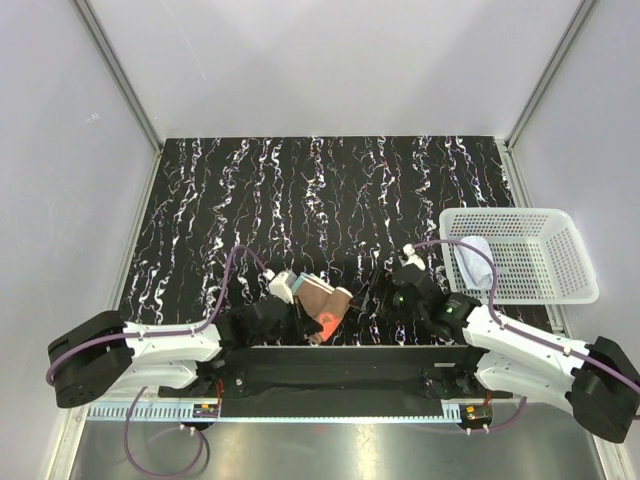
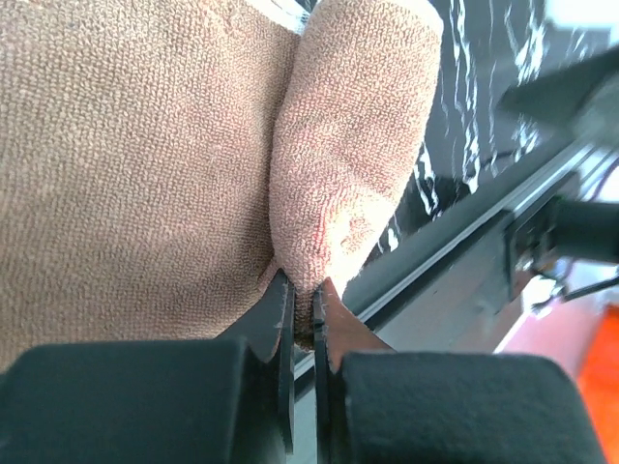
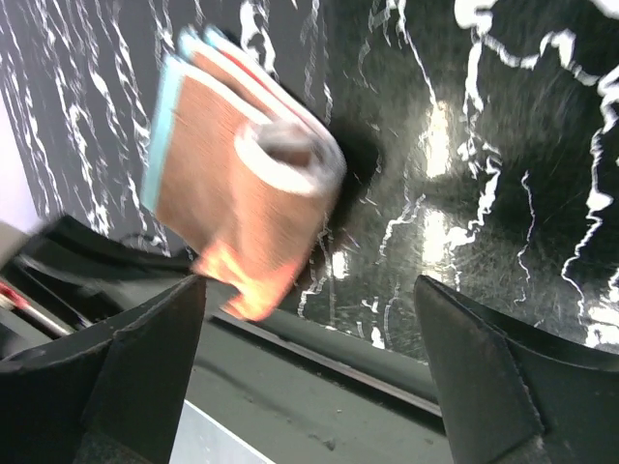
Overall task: Roll the towels
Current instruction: Roll the towel
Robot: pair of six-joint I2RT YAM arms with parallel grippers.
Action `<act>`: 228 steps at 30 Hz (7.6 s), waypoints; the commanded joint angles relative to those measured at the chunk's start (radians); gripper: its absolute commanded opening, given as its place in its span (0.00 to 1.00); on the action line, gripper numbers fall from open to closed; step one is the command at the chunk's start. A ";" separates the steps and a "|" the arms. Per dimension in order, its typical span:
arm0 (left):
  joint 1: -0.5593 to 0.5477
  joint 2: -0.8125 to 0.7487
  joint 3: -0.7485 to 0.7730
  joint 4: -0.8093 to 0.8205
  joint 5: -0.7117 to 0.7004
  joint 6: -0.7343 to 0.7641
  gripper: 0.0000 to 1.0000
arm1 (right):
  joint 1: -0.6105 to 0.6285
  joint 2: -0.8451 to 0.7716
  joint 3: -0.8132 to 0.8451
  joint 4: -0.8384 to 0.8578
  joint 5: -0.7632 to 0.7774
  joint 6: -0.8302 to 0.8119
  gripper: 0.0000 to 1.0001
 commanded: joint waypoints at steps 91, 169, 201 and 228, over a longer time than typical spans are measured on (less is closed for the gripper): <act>-0.355 0.386 0.436 -0.444 -0.418 0.289 0.00 | -0.002 0.308 0.278 -0.170 0.008 0.032 0.36; -0.246 0.042 0.382 -0.508 -0.499 0.285 0.83 | 0.079 0.532 0.372 -0.302 0.100 0.043 0.08; -0.473 0.495 0.576 -0.647 -0.729 0.152 0.38 | 0.109 0.560 0.458 -0.347 0.043 0.012 0.17; -0.071 -0.071 0.059 -0.098 -0.079 0.124 0.32 | 0.073 0.109 0.182 0.060 -0.053 -0.017 1.00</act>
